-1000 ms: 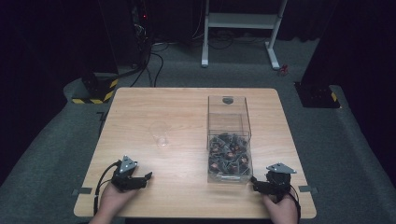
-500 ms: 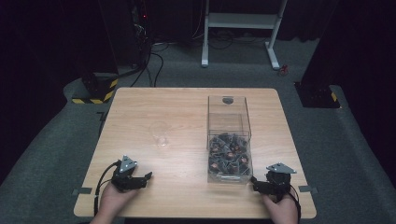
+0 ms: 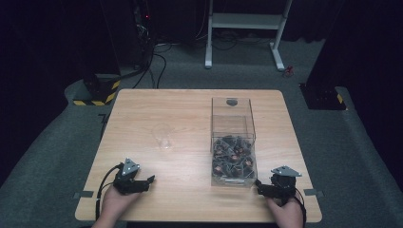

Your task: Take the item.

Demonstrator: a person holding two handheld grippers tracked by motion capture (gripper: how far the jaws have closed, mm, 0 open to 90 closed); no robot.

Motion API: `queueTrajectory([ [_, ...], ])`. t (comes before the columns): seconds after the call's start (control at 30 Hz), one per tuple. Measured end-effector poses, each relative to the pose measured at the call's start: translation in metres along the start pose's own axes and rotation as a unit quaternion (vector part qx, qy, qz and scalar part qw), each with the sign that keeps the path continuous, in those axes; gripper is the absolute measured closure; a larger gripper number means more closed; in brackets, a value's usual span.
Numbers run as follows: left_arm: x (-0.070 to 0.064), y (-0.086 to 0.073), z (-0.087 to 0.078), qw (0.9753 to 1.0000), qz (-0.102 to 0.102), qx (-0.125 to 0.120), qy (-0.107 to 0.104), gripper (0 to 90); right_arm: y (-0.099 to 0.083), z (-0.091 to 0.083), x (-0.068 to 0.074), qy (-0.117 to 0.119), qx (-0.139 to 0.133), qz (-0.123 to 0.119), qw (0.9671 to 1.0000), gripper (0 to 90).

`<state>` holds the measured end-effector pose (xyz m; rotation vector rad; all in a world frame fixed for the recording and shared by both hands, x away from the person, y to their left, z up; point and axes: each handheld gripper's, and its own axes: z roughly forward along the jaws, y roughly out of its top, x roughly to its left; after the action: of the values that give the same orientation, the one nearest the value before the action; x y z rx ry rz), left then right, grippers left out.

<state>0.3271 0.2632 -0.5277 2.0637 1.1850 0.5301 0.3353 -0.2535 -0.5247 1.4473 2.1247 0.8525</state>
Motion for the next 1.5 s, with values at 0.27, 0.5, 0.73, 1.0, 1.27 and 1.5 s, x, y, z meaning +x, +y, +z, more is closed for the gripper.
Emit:
queueTrajectory([
  [0.27,-0.003,0.003,-0.004,0.9999,0.009,-0.01,0.005,21.1,0.0,0.0,0.0,0.0,0.0,0.0,1.0,7.6],
  [0.5,-0.007,0.008,-0.01,0.9994,0.014,-0.033,0.001,21.4,0.0,0.0,0.0,0.003,0.001,-0.002,1.0,7.7],
  [0.73,-0.01,0.012,-0.018,0.9982,0.003,-0.059,-0.009,21.9,0.0,0.0,0.001,0.004,0.001,-0.002,1.0,7.7],
  [1.0,-0.011,0.016,-0.026,0.996,-0.006,-0.085,-0.026,22.0,0.0,0.0,0.001,0.004,0.001,-0.003,1.0,7.7],
  [1.27,-0.011,0.018,-0.031,0.9933,-0.009,-0.111,-0.031,22.0,0.0,0.0,0.001,0.004,0.001,-0.003,1.0,7.7],
  [1.5,-0.012,0.019,-0.031,0.9929,-0.009,-0.111,-0.043,22.0,0.0,0.0,0.001,0.004,0.001,-0.003,1.0,7.7],
])
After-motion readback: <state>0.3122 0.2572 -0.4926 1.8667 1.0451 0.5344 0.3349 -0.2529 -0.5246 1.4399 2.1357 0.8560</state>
